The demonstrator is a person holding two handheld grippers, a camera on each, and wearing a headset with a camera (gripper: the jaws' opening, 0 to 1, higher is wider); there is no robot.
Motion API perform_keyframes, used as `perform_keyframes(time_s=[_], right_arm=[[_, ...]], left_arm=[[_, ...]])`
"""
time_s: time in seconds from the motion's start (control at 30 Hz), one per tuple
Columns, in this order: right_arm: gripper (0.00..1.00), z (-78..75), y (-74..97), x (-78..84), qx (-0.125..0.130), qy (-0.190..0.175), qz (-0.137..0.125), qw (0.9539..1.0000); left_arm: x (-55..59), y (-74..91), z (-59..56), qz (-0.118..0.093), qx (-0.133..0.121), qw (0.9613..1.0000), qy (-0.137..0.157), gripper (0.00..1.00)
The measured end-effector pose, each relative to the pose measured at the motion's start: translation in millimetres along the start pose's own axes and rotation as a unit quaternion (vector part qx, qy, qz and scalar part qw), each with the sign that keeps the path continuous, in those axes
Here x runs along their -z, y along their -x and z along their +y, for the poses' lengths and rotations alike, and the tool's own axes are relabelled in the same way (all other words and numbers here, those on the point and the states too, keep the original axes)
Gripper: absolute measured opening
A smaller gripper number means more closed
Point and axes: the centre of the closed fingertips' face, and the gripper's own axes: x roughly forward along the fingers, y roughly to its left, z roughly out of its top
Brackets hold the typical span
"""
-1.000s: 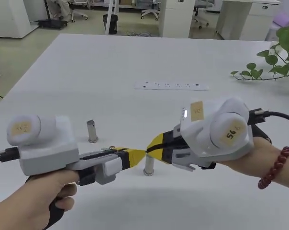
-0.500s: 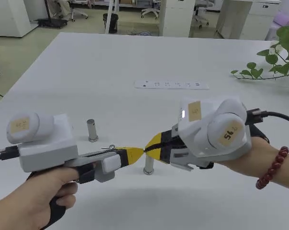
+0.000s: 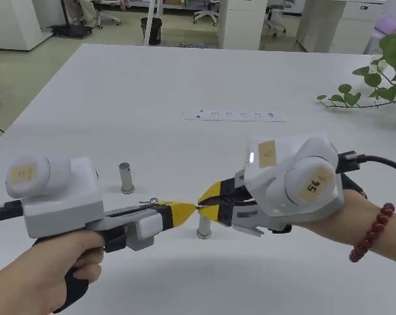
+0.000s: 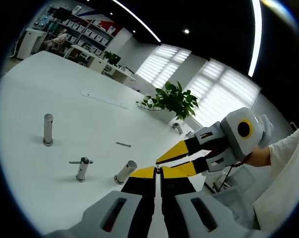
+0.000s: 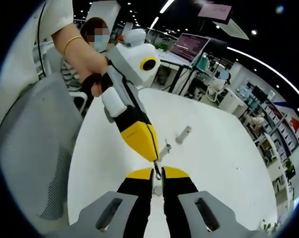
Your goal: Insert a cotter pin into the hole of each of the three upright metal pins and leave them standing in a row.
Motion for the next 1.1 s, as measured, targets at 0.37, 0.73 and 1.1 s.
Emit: perform_keyframes(time_s=[0.37, 0.73, 1.1], right_arm=[[0.13, 2.6, 8.0, 6.2, -0.054, -0.136, -0.030, 0.9887], [0.17, 15.2, 13.6, 13.3, -0.105, -0.166, -0.042, 0.9797], [0.16, 35.3, 17.9, 17.5, -0.154, -0.156, -0.040, 0.9749]], left_arm=[[9.1, 4.7, 2.9, 0.023, -0.007, 0.9928, -0.117, 0.00], [16.6, 3.8, -9.6, 0.055, 0.028, 0.9724, -0.225, 0.00], [26.6, 2.9, -25.3, 0.070, 0.069, 0.9618, -0.256, 0.00]])
